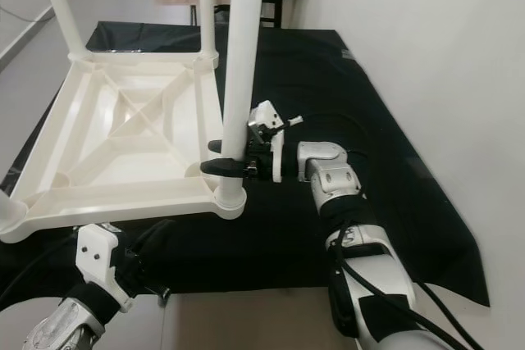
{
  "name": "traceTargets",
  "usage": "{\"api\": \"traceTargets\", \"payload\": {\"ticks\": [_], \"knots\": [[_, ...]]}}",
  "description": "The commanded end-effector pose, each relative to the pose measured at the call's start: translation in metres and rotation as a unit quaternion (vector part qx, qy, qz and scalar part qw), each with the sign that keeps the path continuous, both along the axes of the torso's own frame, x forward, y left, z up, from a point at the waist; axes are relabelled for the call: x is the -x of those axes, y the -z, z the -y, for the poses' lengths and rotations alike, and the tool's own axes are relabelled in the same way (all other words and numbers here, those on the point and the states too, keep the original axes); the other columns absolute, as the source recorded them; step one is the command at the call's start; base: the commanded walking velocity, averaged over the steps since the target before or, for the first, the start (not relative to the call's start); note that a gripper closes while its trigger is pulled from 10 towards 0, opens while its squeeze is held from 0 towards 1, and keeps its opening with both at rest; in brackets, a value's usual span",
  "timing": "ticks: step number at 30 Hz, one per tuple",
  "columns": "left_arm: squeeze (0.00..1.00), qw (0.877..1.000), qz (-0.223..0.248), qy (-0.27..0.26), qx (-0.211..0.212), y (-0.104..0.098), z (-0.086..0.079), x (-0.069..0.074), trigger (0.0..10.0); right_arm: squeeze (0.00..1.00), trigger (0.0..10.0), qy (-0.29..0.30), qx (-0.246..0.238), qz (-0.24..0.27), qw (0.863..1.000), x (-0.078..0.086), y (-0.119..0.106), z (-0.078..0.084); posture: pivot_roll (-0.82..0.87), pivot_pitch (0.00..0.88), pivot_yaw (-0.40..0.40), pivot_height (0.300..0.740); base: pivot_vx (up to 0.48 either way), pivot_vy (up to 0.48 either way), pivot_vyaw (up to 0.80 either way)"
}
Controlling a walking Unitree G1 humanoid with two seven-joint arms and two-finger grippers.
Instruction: Building children table
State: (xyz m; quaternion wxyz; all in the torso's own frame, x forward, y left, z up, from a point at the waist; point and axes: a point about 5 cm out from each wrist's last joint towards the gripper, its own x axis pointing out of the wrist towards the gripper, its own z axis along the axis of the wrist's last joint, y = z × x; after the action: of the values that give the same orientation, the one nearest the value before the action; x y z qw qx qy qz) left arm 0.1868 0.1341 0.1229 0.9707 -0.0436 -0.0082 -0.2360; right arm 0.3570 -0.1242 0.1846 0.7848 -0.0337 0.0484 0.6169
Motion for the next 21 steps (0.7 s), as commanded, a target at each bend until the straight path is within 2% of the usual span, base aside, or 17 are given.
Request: {"api": "traceTargets", "payload": {"ticks": [1, 4, 5, 6, 7, 8, 9, 11, 12, 13, 14, 15, 18, 19, 21], "knots": [[0.0, 1.0, -0.003, 0.011, -0.008, 0.0, 0.001, 0.003, 10.0, 0.0, 0.0, 0.025, 0.019, -0.009, 0.999, 0.006, 0.015, 0.01, 0.15, 0.043, -0.087, 0.74, 0.0, 0.0, 0.0], [0.0, 1.0, -0.004, 0.01, -0.008, -0.001, 0.001, 0.003, 10.0, 0.0, 0.0, 0.056, 0.041, -0.014, 0.998, 0.013, 0.027, 0.012, 0.15, 0.049, -0.097, 0.74, 0.0, 0.0, 0.0], [0.0, 1.0, -0.004, 0.01, -0.009, -0.001, -0.001, 0.004, 10.0, 0.0, 0.0, 0.132, 0.056, -0.036, 0.989, 0.021, 0.043, 0.005, 0.15, 0.05, -0.097, 0.74, 0.0, 0.0, 0.0], [0.0, 1.0, -0.004, 0.008, -0.008, -0.001, -0.003, 0.004, 10.0, 0.0, 0.0, 0.241, 0.058, -0.072, 0.966, 0.047, 0.066, -0.019, 0.13, 0.062, -0.086, 0.74, 0.0, 0.0, 0.0], [0.0, 1.0, -0.004, 0.008, -0.008, -0.001, -0.003, 0.004, 10.0, 0.0, 0.0, 0.241, 0.058, -0.072, 0.966, 0.047, 0.066, -0.019, 0.13, 0.062, -0.086, 0.74, 0.0, 0.0, 0.0], [0.0, 1.0, -0.005, 0.006, -0.007, -0.002, -0.004, 0.005, 10.0, 0.0, 0.0, 0.327, 0.056, -0.099, 0.938, 0.066, 0.075, -0.027, 0.14, 0.073, -0.086, 0.74, 0.0, 0.0, 0.0], [0.0, 1.0, -0.005, 0.007, -0.008, -0.002, -0.006, 0.004, 10.0, 0.0, 0.0, 0.365, 0.081, -0.09, 0.923, 0.078, 0.079, -0.035, 0.13, 0.061, -0.075, 0.74, 0.0, 0.0, 0.0], [0.0, 1.0, -0.005, 0.007, -0.008, -0.002, -0.006, 0.004, 10.0, 0.0, 0.0, 0.365, 0.081, -0.09, 0.923, 0.078, 0.079, -0.035, 0.13, 0.061, -0.075, 0.74, 0.0, 0.0, 0.0], [0.0, 1.0, -0.006, 0.008, -0.008, -0.001, -0.007, 0.004, 10.0, 0.0, 0.0, 0.371, 0.097, -0.075, 0.92, 0.084, 0.079, -0.04, 0.13, 0.061, -0.075, 0.74, 0.0, 0.0, 0.0], [0.0, 1.0, -0.007, 0.011, -0.009, -0.001, -0.007, 0.004, 10.0, 0.0, 0.0, 0.375, 0.093, -0.058, 0.921, 0.074, 0.076, -0.039, 0.13, 0.052, -0.061, 0.74, 0.0, 0.0, 0.0], [0.0, 1.0, -0.007, 0.011, -0.009, -0.001, -0.007, 0.004, 10.0, 0.0, 0.0, 0.375, 0.093, -0.058, 0.921, 0.074, 0.076, -0.039, 0.13, 0.052, -0.061, 0.74, 0.0, 0.0, 0.0], [0.0, 1.0, -0.008, 0.013, -0.009, -0.001, -0.007, 0.003, 10.0, 0.0, 0.0, 0.38, 0.087, -0.048, 0.92, 0.066, 0.072, -0.038, 0.13, 0.052, -0.061, 0.74, 0.0, 0.0, 0.0], [0.0, 1.0, -0.008, 0.015, -0.009, -0.001, -0.007, 0.003, 10.0, 0.0, 0.0, 0.383, 0.078, -0.053, 0.919, 0.061, 0.072, -0.038, 0.14, 0.051, -0.068, 0.74, 0.0, 0.0, 0.0], [0.0, 1.0, -0.008, 0.014, -0.008, 0.0, -0.006, 0.003, 10.0, 0.0, 10.0, 0.377, 0.082, -0.055, 0.921, 0.057, 0.073, -0.04, 0.14, 0.045, -0.07, 0.74, 0.0, 0.0, 0.0], [0.0, 1.0, -0.008, 0.013, -0.007, 0.0, -0.006, 0.003, 10.0, 0.0, 10.0, 0.377, 0.079, -0.052, 0.921, 0.053, 0.072, -0.039, 0.14, 0.043, -0.071, 0.74, 0.0, 0.0, 0.0]]}}
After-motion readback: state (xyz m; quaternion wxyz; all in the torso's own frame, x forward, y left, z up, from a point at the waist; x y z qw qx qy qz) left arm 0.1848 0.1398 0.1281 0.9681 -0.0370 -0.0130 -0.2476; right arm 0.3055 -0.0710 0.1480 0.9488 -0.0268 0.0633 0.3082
